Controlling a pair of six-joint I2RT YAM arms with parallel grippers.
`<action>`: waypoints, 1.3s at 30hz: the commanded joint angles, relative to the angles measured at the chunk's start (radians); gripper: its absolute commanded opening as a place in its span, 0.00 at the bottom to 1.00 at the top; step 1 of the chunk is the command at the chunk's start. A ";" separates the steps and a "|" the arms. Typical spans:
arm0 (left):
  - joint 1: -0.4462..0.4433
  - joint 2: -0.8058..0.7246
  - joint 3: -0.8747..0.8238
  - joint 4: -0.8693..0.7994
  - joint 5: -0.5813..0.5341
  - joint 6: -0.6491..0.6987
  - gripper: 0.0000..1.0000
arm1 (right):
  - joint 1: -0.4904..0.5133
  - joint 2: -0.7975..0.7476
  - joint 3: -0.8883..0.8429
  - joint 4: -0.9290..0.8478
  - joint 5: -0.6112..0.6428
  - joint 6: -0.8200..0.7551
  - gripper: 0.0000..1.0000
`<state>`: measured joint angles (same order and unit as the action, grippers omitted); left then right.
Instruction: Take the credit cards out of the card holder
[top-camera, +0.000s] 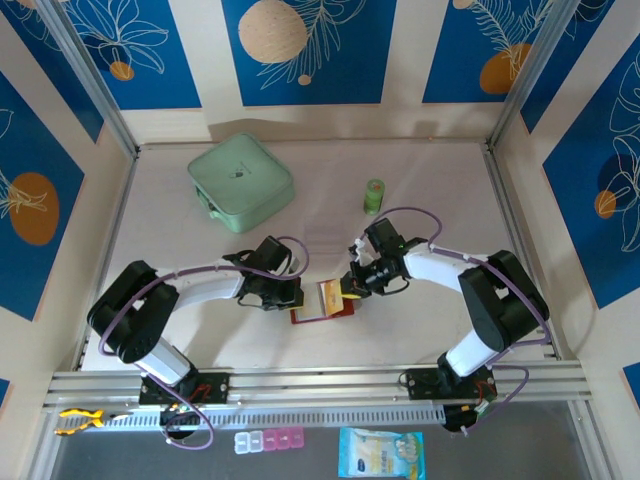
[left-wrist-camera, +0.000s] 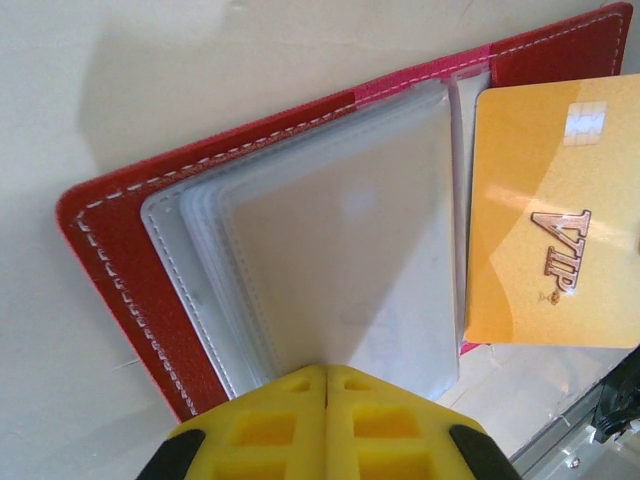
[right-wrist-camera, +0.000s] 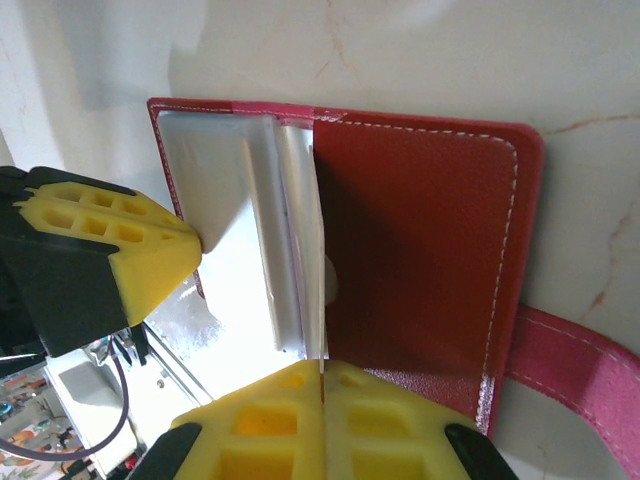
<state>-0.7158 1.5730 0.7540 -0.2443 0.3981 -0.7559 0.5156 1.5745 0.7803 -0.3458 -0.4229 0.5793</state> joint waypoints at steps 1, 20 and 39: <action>-0.008 0.006 0.003 -0.068 -0.046 0.022 0.00 | 0.024 -0.002 0.044 -0.065 0.017 -0.024 0.06; -0.007 0.013 0.015 -0.074 -0.057 0.050 0.00 | 0.132 0.067 0.171 -0.182 0.177 0.033 0.08; -0.006 0.005 0.019 -0.074 -0.055 0.059 0.00 | 0.159 0.017 0.159 -0.180 0.189 0.134 0.09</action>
<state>-0.7158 1.5730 0.7662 -0.2707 0.3798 -0.7227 0.6670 1.6173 0.9516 -0.5098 -0.2306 0.6964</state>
